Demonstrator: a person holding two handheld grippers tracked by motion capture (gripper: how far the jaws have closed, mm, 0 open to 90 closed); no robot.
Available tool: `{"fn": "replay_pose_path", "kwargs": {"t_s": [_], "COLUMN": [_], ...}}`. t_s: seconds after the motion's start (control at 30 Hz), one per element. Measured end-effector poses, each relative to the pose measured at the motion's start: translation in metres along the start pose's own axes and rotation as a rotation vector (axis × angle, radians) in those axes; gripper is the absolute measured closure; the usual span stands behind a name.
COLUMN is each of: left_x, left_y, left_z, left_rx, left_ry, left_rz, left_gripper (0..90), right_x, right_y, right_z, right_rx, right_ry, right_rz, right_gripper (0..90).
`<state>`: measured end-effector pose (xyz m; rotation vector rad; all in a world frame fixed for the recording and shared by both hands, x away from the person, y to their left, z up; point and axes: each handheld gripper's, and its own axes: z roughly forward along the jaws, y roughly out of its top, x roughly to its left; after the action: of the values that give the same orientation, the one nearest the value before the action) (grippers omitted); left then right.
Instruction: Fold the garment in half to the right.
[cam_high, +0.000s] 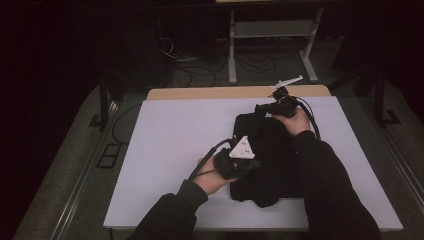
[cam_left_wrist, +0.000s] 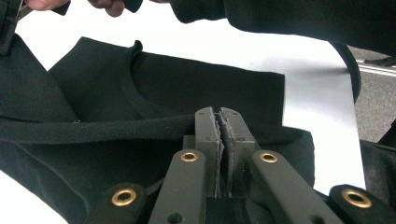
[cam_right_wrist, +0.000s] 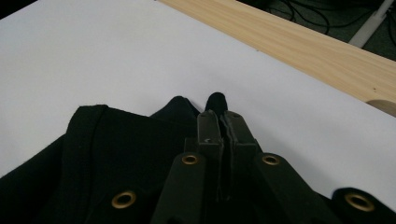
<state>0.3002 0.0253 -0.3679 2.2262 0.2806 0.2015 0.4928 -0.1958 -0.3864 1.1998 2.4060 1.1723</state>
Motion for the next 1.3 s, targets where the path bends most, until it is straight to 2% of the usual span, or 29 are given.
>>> {"fn": "replay_pose_path", "kwargs": {"t_s": [0.4, 0.47, 0.67, 0.93, 1.3], "left_x": [0.003, 0.004, 0.002, -0.003, -0.013], "left_y": [0.022, 0.024, 0.032, 0.037, 0.036], "left_z": [0.022, 0.027, 0.041, 0.056, 0.078], "left_rx": [0.001, -0.004, -0.003, -0.002, 0.009], "left_ry": [-0.022, -0.026, -0.047, -0.067, -0.11], "left_rz": [0.025, 0.016, 0.02, 0.012, 0.004], "left_gripper": [85.8, 85.7, 85.8, 85.7, 85.7], "right_x": [-0.015, -0.017, -0.027, -0.042, -0.053], "right_y": [-0.01, -0.012, -0.019, -0.03, -0.037], "right_z": [-0.011, -0.013, -0.018, -0.023, -0.024], "right_rx": [0.0, -0.006, -0.017, -0.018, -0.031], "right_ry": [-0.035, -0.034, -0.048, -0.07, -0.087], "right_rz": [0.007, 0.01, 0.039, 0.08, 0.117], "right_gripper": [85.1, 85.1, 85.1, 85.0, 85.0]}}
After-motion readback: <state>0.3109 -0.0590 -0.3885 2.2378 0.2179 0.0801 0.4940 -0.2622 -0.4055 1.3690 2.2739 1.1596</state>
